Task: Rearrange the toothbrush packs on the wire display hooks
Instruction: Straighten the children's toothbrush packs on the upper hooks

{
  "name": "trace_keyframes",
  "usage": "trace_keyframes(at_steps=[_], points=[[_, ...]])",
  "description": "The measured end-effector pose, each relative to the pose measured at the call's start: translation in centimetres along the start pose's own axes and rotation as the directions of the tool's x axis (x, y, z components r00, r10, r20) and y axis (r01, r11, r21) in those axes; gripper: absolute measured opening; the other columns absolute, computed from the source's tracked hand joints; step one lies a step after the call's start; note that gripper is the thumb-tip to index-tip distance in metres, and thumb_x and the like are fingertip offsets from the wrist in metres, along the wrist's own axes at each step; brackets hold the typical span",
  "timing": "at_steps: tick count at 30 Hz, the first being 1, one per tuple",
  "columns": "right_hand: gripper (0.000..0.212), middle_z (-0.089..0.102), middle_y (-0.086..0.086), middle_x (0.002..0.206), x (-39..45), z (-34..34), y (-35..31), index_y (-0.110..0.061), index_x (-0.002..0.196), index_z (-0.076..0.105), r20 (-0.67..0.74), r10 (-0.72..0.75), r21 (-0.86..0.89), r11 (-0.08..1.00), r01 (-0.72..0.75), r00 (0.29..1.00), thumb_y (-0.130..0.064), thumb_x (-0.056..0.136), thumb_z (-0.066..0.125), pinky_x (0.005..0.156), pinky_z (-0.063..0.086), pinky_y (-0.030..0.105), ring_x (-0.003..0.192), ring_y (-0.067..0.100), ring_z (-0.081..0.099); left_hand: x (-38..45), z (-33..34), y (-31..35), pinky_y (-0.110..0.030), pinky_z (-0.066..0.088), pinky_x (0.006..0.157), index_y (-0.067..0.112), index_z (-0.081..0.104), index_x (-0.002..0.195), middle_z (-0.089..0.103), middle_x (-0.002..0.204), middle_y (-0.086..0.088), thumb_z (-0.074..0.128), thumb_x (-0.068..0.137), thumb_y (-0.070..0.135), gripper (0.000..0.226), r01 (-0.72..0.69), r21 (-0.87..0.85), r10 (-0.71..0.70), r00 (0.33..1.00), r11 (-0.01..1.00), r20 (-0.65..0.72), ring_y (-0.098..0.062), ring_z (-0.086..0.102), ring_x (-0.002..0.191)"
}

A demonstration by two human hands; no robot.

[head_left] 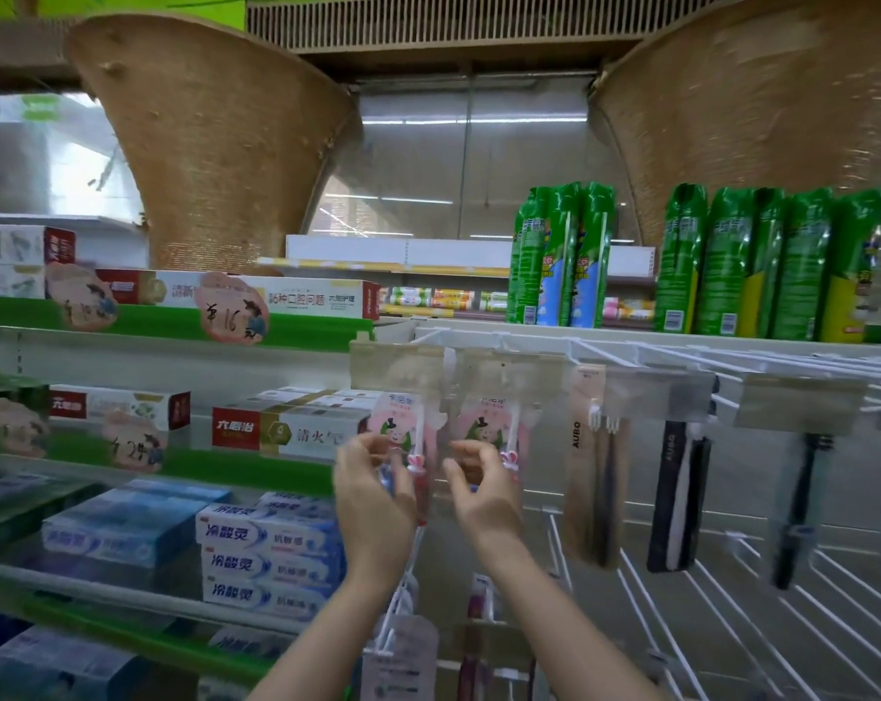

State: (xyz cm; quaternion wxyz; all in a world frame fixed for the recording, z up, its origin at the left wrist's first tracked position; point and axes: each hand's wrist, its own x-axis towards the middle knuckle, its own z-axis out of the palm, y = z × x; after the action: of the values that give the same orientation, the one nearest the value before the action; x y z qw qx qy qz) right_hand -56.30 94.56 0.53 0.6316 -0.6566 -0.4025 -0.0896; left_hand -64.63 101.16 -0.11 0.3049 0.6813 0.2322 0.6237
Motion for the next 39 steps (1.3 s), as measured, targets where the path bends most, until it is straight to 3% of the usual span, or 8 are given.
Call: trace_keyframes(at_steps=[5,10,15,17,19,23,34,39], points=[[0.022,0.055,0.005,0.103,-0.3,-4.4,2.5,-0.016,0.104,0.051,-0.385,-0.107,-0.135,0.989,0.058,0.917,-0.012,0.086,0.064,0.079,0.050,0.030,0.092,0.016,0.055,-2.2,4.4,3.0,-0.020,0.043,0.095,0.017,0.053,0.120,0.058,0.118,0.002,0.052,0.093,0.008,0.028,-0.026,-0.095,0.061,0.916,0.995,0.397,-0.009,0.055,0.110],[0.073,0.044,-0.001,0.138,2.2,-6.5,3.1,-0.020,0.139,0.033,-0.065,0.180,-0.186,0.964,-0.189,0.981,-0.047,0.079,0.065,0.108,0.036,0.033,0.128,0.014,0.042,-1.5,7.4,4.4,-0.038,0.019,0.119,0.009,0.009,0.151,0.020,0.157,-0.007,0.055,0.094,0.023,0.075,0.144,-0.073,-0.100,0.900,0.987,0.425,-0.020,0.019,0.145],[0.065,0.040,-0.007,0.140,4.9,-7.2,1.5,-0.018,0.146,0.020,0.172,0.287,0.038,0.954,-0.298,0.942,-0.016,0.092,0.057,0.077,0.043,0.005,0.114,0.005,0.044,1.4,8.8,3.8,-0.049,0.043,0.102,0.020,0.003,0.151,0.032,0.151,-0.010,0.064,0.077,0.055,0.102,0.395,-0.122,-0.294,0.827,0.911,0.479,-0.029,0.040,0.133],[0.066,0.045,0.001,0.141,5.7,-6.8,1.5,-0.015,0.148,0.016,0.200,0.293,0.107,0.942,-0.318,0.935,-0.010,0.094,0.053,0.063,0.044,0.004,0.107,0.005,0.046,2.2,8.9,3.8,-0.036,0.051,0.088,0.015,0.005,0.150,0.040,0.140,-0.006,0.069,0.078,0.047,0.101,0.440,-0.155,-0.311,0.804,0.884,0.507,-0.025,0.047,0.124],[0.064,0.047,0.006,0.139,5.8,-6.6,1.4,-0.011,0.148,0.016,0.194,0.308,0.153,0.928,-0.339,0.931,-0.007,0.094,0.051,0.062,0.044,0.005,0.105,0.007,0.048,2.7,9.1,3.5,-0.037,0.047,0.097,0.012,0.008,0.150,0.039,0.140,-0.008,0.073,0.079,0.038,0.099,0.461,-0.174,-0.314,0.791,0.870,0.525,-0.024,0.043,0.126],[0.053,0.052,0.001,0.128,5.9,-6.5,1.6,-0.013,0.142,0.030,0.191,0.302,0.172,0.926,-0.335,0.934,-0.008,0.093,0.052,0.074,0.046,0.014,0.105,0.009,0.052,3.0,9.1,2.8,-0.048,0.041,0.105,0.021,0.018,0.147,0.041,0.143,-0.010,0.073,0.050,0.069,0.122,0.458,-0.159,-0.311,0.781,0.875,0.541,-0.026,0.045,0.129],[0.036,0.056,-0.013,0.116,3.2,-7.4,0.9,-0.025,0.132,0.039,0.275,0.275,0.148,0.935,-0.323,0.921,-0.025,0.097,0.047,0.097,0.049,0.038,0.107,0.012,0.058,0.1,7.7,4.8,-0.044,0.033,0.110,0.010,0.016,0.144,0.023,0.144,-0.014,0.062,0.088,0.034,0.076,0.392,-0.115,-0.304,0.841,0.913,0.448,-0.030,0.030,0.134],[0.060,0.053,-0.002,0.136,2.3,-6.8,1.2,-0.026,0.141,0.034,0.270,0.279,0.140,0.935,-0.324,0.921,-0.043,0.087,0.052,0.101,0.047,0.041,0.119,0.015,0.056,-0.5,7.5,4.7,-0.046,0.030,0.112,0.004,0.018,0.144,0.029,0.146,-0.017,0.065,0.086,0.030,0.079,0.380,-0.143,-0.298,0.867,0.914,0.399,-0.032,0.032,0.135]])
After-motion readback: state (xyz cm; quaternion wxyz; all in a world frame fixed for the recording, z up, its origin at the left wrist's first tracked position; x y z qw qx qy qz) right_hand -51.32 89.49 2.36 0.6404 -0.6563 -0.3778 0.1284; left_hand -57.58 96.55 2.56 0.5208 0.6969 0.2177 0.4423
